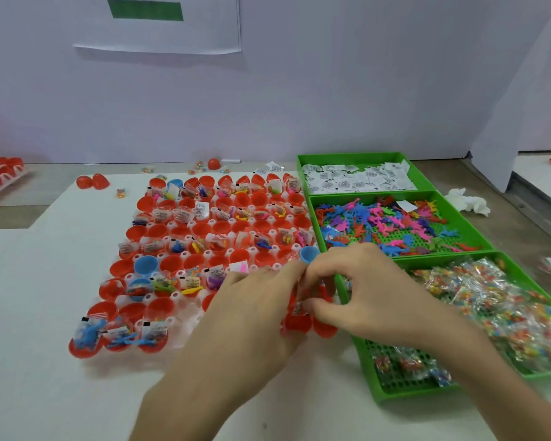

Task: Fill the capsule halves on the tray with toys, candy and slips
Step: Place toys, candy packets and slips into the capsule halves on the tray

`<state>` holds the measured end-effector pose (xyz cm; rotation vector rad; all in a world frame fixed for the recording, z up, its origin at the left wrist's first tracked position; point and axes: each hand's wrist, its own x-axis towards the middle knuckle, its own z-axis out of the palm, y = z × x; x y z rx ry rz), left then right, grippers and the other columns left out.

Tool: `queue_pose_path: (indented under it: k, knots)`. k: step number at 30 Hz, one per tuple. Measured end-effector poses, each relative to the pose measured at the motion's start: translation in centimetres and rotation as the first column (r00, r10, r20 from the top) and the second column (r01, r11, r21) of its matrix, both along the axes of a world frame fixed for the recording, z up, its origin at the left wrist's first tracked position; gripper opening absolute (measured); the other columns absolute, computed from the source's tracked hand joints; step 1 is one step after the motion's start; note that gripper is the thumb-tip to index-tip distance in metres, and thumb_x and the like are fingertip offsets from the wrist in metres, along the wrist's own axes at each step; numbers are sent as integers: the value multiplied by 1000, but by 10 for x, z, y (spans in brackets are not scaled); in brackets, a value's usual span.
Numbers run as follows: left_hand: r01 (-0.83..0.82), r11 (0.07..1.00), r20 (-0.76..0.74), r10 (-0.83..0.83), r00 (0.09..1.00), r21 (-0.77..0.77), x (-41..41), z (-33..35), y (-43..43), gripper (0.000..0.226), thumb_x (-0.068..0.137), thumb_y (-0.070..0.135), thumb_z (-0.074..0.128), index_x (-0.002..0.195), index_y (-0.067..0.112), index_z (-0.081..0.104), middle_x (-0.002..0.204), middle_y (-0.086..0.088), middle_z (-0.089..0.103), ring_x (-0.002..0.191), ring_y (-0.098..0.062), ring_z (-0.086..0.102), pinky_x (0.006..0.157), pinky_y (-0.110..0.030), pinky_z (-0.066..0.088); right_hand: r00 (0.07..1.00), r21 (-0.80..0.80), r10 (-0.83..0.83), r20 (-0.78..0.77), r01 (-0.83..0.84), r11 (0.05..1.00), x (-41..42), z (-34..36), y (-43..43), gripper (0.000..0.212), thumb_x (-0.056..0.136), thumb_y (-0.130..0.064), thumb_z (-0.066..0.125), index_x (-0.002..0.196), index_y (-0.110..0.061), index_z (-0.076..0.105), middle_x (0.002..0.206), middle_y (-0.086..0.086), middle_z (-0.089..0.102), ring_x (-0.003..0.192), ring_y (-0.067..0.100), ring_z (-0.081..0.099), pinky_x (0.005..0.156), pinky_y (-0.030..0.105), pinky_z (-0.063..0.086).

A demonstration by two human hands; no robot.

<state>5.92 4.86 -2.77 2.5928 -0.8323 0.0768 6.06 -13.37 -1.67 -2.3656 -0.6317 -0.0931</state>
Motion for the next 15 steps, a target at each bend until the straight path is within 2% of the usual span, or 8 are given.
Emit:
queue_pose_path:
  k: [3,6,10,12,15]
  knots:
    - [1,1000,-15,-1,1000,1,4,-6,-1,42,83,45,61,114,47,33,105,22,59,102,0,52,79,-25,24,999,-32,-4,-40,3,999,0,-1,0,13,74,-17,74,81,-28,77,75,-14,71,75,4,65,72,22,50]
    - [-8,1000,1,8,1000,4,7,-11,-1,57,82,46,62,129,47,30,112,21,61,110,-2,52,88,-24,23,997,-82,47,-65,-53,995,0,-3,4,14,75,-21,70,85,-28,77,76,-14,70,72,3,61,71,23,50]
    - [-4,1000,-9,4,1000,-10,10,-13,-1,66,81,43,65,134,45,25,114,21,62,112,-4,51,84,-23,21,998,-171,56,-38,-61,983,2,-9,5,12,81,-26,73,91,-29,77,84,-18,63,82,3,52,82,29,44]
    - [3,1000,-19,-3,1000,-24,10,-13,-1,67,80,42,66,133,44,24,111,20,63,109,-4,53,87,-25,26,998,-174,46,-30,-51,983,2,-10,5,13,82,-21,74,92,-27,78,87,-18,58,86,4,48,84,24,40]
    - [-1,1000,-17,1,1000,-11,11,-12,-1,67,80,42,66,133,46,24,110,21,61,108,-4,53,88,-25,27,996,-129,52,-65,-61,990,2,-8,5,20,77,-12,75,94,-22,79,89,-12,69,85,5,58,80,20,46]
